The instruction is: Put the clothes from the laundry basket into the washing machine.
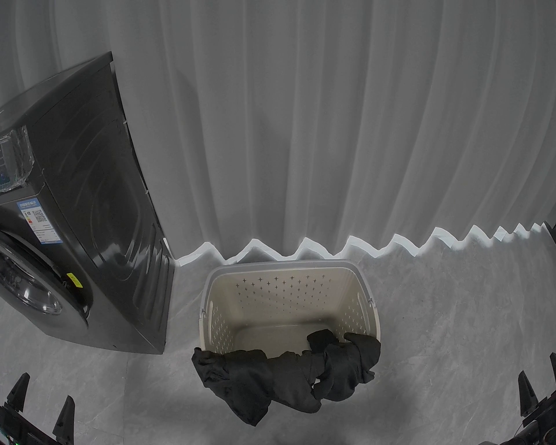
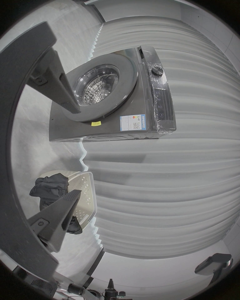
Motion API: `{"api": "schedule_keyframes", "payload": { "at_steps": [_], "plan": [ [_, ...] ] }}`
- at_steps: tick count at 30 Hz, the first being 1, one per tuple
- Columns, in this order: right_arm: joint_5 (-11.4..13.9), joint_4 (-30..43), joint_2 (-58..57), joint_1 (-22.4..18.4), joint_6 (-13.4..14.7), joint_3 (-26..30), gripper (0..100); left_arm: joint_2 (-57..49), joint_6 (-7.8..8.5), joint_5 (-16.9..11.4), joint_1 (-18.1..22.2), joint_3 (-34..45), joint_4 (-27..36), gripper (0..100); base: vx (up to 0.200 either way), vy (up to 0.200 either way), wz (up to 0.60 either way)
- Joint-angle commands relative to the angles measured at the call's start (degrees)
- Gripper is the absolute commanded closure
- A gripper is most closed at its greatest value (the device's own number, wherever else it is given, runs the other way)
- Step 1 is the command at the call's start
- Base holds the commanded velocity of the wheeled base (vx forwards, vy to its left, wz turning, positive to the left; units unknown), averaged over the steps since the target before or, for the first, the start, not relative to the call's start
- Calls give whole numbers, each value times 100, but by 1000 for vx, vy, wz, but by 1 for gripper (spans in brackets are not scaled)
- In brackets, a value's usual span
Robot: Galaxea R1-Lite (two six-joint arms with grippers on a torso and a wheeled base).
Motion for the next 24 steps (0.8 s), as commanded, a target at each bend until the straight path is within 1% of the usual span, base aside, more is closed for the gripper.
{"api": "schedule_keyframes", "payload": {
  "at_steps": [1, 2, 11, 16, 24],
  "plan": [
    [3, -2, -93, 2, 2, 101, 0, -96, 0, 1, 4, 92, -2, 0, 200, 0, 0],
    [3, -2, -93, 2, 2, 101, 0, -96, 0, 1, 4, 92, -2, 0, 200, 0, 0],
    [3, -2, -93, 2, 2, 101, 0, -96, 0, 1, -5, 92, -2, 0, 0, 0, 0],
    [3, -2, -93, 2, 2, 101, 0, -96, 0, 1, -5, 92, -2, 0, 200, 0, 0],
    [3, -2, -93, 2, 2, 101, 0, -96, 0, 1, 4, 92, -2, 0, 0, 0, 0]
  ]
}}
